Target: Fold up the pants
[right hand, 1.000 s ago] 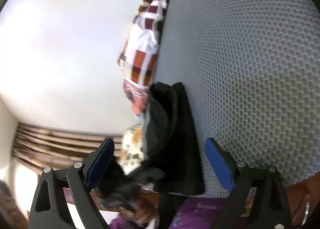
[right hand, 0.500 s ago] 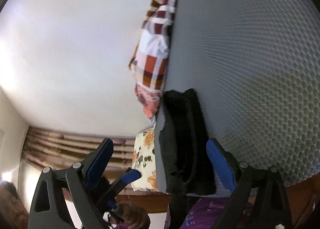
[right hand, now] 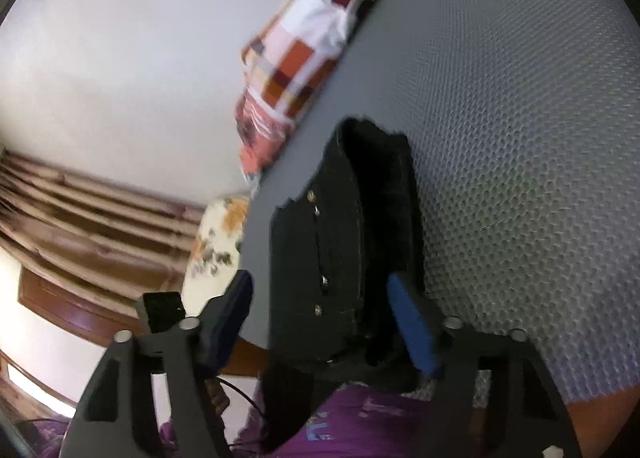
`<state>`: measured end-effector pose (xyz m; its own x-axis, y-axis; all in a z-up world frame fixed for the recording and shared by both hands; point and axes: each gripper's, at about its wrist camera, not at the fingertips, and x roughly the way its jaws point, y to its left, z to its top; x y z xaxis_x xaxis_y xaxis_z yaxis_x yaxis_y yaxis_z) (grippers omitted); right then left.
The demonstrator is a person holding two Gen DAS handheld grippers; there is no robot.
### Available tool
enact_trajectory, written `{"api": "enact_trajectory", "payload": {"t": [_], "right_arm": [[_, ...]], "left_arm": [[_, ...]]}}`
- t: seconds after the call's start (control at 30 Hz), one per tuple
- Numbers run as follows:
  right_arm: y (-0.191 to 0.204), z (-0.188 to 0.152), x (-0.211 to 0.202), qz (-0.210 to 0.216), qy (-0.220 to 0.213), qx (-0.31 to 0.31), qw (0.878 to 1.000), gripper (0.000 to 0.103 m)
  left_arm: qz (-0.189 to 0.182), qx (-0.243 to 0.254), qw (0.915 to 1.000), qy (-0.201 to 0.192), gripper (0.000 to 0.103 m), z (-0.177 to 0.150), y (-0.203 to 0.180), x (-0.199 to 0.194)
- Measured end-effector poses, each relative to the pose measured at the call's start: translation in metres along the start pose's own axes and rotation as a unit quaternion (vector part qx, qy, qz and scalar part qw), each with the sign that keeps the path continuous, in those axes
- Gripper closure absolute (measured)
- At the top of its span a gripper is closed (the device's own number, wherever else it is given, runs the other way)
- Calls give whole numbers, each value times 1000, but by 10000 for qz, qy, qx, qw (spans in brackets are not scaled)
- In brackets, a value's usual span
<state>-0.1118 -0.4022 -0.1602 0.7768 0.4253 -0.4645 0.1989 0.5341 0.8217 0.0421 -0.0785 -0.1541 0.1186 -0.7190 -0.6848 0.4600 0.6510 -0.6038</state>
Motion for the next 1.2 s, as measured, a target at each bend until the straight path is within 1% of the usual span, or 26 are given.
{"api": "enact_trajectory", "payload": {"t": [0.03, 0.07, 0.1, 0.13, 0.17, 0.27, 0.33, 0.37, 0.43, 0.47, 0.5, 0.57, 0.67, 0.73, 0.77, 0.8, 0.83, 0.93, 0.97, 1.0, 1.03, 1.07, 1.1, 1.13, 1.17, 1.2], "right_arm": [[3, 0, 7, -8, 103, -61, 9999, 55], [7, 0, 12, -162, 171, -186, 9995, 73], [13, -1, 19, -485, 287, -378, 9977, 90], [18, -2, 23, -665, 377, -472, 9960, 90], [24, -4, 25, -705, 424, -461, 9955, 91], [50, -10, 14, -335, 355, -395, 9980, 91], [64, -17, 3, -200, 243, -449, 9985, 92], [60, -21, 0, -209, 211, -363, 9989, 92], [34, -26, -3, -548, 201, -205, 9981, 92], [13, -28, -4, -708, 196, 55, 9973, 92], [-8, -30, -4, -622, 193, 391, 9971, 95], [-23, -33, -3, -341, 125, 625, 9974, 94], [-16, -30, -8, -275, 27, 555, 9981, 84], [-13, -26, -21, -523, -95, 487, 9974, 60], [-12, -23, -30, -703, -240, 453, 9962, 38], [-11, -20, -34, -745, -308, 440, 9958, 20], [-12, -18, -37, -824, -301, 424, 9952, 15], [-11, -13, -29, -938, -44, 363, 9949, 15], [-10, -12, -21, -969, 111, 317, 9947, 16], [-9, -12, -9, -1032, 305, 269, 9938, 23], [-9, -13, -1, -1024, 421, 239, 9936, 47], [-8, -14, 6, -937, 569, 215, 9937, 59], [-5, -15, 12, -1078, 700, 120, 9916, 73], [2, -15, 16, -1291, 719, -26, 9890, 76], [11, -15, 15, -1377, 674, -171, 9880, 77], [18, -15, 15, -1351, 625, -252, 9885, 78]], "left_arm": [[24, -37, 10000, 10, 11, -4, 2, 1], [45, -51, 10000, 16, 11, -7, 3, -1], [78, -67, 9999, 43, 11, -9, 5, 1], [97, -73, 9999, 70, 11, -10, 5, 1], [121, -72, 9998, 103, 11, -10, 6, 2], [163, -3, 9998, 86, 11, -9, -1, 4], [206, 124, 9997, 0, 11, -8, -5, 3], [229, 159, 9996, -2, 11, -7, -4, 3], [250, 223, 9994, 93, 11, -8, -7, 10], [265, 242, 9993, 136, 11, -8, -7, 13], [296, 274, 9990, 190, 11, -9, -9, 18], [343, 358, 9984, 274, 11, -10, -10, 24], [466, 521, 9967, 402, 11, -11, -17, 33], [435, 550, 9968, 390, 11, -11, -19, 34], [418, 538, 9970, 379, 11, -11, -20, 34], [403, 516, 9971, 378, 11, -11, -20, 34], [385, 485, 9973, 389, 11, -12, -19, 34], [375, 399, 9974, 460, 11, -12, -16, 39], [391, 384, 9973, 486, 11, -13, -14, 40], [411, 379, 9972, 495, 11, -13, -13, 39], [432, 371, 9971, 505, 11, -14, -12, 39], [445, 359, 9970, 513, 11, -14, -10, 38], [469, 337, 9971, 505, 11, -14, -9, 36], [477, 322, 9972, 476, 11, -14, -7, 33], [482, 308, 9974, 438, 11, -14, -5, 29], [489, 295, 9975, 410, 11, -15, -3, 26]]}}
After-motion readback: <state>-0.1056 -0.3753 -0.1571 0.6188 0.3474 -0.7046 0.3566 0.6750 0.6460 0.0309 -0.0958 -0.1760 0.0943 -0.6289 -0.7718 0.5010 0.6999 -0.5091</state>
